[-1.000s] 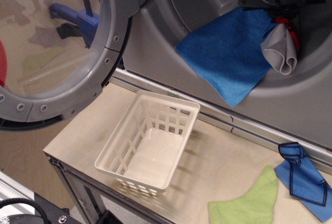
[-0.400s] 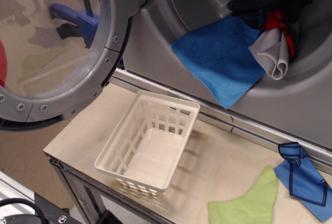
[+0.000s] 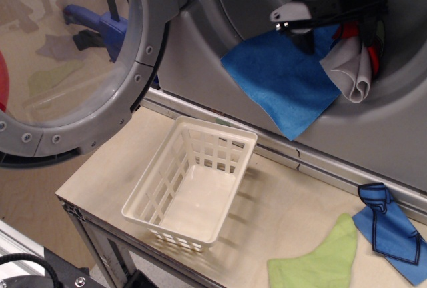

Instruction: Put clothes in laundry machine

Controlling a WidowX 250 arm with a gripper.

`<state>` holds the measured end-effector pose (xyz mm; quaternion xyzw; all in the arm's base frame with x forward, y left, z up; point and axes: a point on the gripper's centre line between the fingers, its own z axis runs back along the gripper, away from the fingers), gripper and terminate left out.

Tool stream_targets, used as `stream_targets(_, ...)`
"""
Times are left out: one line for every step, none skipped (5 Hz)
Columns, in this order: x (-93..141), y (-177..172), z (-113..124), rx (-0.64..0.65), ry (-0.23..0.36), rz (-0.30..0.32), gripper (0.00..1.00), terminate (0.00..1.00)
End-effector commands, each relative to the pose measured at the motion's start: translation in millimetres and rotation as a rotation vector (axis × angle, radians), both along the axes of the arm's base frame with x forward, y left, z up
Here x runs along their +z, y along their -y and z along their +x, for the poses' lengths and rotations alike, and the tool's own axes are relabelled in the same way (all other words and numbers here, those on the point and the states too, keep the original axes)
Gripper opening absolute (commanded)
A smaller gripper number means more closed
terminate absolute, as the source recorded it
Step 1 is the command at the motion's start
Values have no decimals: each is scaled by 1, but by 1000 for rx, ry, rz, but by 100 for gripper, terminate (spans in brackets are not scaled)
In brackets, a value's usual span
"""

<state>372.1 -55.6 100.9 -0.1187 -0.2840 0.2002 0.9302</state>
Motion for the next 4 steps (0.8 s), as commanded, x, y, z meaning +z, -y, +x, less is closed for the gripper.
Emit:
stream_targets(27,0,-52,-50,-52,-28,100,0)
stream_targets(31,-2,-71,-77,-132,-9,100,0)
stream_targets(31,-2,-71,-77,-132,-9,100,0)
stream_targets(31,-2,-71,-77,-132,-9,100,100)
